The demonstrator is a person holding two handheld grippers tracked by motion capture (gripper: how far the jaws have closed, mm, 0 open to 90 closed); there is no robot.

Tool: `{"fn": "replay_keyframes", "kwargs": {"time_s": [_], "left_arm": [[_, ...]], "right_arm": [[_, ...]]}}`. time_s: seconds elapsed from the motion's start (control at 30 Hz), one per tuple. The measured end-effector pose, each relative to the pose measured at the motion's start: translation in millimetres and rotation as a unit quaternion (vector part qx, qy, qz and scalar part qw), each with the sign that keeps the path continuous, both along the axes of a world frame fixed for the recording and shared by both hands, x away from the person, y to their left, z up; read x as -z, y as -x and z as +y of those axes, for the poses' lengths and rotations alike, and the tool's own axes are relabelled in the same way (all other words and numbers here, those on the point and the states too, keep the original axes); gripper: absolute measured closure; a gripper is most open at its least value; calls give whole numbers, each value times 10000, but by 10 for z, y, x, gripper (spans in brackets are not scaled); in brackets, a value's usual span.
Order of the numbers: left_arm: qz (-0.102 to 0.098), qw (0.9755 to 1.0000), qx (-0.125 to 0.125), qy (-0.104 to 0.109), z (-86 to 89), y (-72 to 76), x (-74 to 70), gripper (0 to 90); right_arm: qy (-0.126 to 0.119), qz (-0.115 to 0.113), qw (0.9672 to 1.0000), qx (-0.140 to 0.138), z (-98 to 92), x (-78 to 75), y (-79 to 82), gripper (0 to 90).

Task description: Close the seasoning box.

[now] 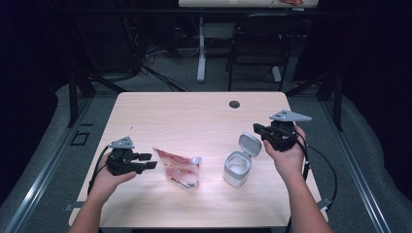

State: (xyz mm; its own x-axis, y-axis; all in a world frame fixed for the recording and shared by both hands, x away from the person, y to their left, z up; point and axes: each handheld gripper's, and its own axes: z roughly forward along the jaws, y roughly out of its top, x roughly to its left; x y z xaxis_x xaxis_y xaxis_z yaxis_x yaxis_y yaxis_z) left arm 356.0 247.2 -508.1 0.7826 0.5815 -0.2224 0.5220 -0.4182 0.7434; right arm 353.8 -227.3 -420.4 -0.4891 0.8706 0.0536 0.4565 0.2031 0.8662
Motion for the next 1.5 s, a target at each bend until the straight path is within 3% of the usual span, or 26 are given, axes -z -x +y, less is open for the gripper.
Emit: {"fn": "replay_keyframes", "kwargs": {"time_s": [0.57, 1.03, 1.23, 1.5], "left_arm": [[-39, 9999, -97, -3, 23, 1, -6, 537], [-10, 9999, -106, 63, 38, -5, -2, 537], [-13, 9999, -141, 83, 57, -6, -7, 534], [-63, 9997, -208, 128, 67, -6, -5, 530]], "right_arm": [[-68, 191, 9998, 56, -39, 201, 20, 900], [-193, 166, 9995, -207, 72, 208, 146, 900], [-118, 178, 9991, -367, 155, 234, 216, 900], [-86, 123, 9992, -379, 177, 275, 291, 893]]}}
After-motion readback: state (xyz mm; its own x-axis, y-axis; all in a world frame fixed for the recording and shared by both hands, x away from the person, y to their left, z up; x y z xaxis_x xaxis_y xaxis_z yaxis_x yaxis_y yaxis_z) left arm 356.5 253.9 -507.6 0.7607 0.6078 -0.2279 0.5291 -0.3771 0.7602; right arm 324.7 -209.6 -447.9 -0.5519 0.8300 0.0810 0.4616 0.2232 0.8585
